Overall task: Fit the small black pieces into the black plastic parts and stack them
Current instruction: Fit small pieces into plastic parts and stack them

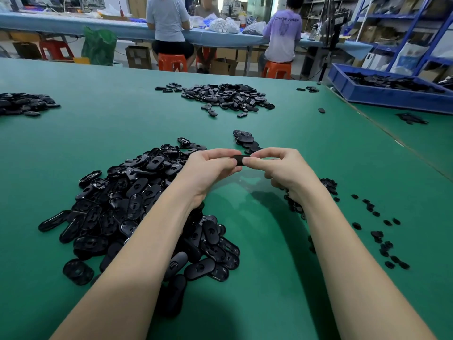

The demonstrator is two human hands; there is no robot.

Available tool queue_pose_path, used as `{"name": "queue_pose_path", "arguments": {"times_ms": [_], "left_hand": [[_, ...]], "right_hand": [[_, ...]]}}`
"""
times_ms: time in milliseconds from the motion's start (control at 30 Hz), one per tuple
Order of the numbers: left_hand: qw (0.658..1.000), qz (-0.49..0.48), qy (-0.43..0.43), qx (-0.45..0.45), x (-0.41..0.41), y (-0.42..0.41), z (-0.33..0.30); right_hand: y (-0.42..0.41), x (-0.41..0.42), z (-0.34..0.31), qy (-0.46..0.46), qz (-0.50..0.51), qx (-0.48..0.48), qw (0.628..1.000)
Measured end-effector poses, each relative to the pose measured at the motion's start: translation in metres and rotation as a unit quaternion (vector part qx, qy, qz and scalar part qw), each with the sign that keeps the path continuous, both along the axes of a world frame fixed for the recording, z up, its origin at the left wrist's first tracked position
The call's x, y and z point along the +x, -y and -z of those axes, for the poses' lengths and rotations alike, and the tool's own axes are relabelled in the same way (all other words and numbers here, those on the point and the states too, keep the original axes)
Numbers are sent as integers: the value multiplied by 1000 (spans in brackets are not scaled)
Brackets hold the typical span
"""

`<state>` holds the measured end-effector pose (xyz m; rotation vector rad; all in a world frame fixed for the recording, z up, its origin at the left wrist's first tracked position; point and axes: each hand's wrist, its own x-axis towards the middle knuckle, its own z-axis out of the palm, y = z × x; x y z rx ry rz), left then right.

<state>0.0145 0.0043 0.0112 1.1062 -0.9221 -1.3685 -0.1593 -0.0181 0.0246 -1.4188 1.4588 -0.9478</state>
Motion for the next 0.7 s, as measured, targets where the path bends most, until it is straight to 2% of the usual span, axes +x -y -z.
{"name": "queue_pose_path", "arguments": {"times_ms": [167, 500, 700], "left_hand": [[998, -31, 62, -5, -4, -1, 5], [994, -56, 89, 6, -7, 0, 7], [996, -46, 79, 11, -4, 1, 5]], "right_hand": [[0, 6, 7, 30, -27, 13, 999], [5, 10, 7, -46, -44, -43, 997], [4, 6, 6, -44, -75, -37, 996]]}}
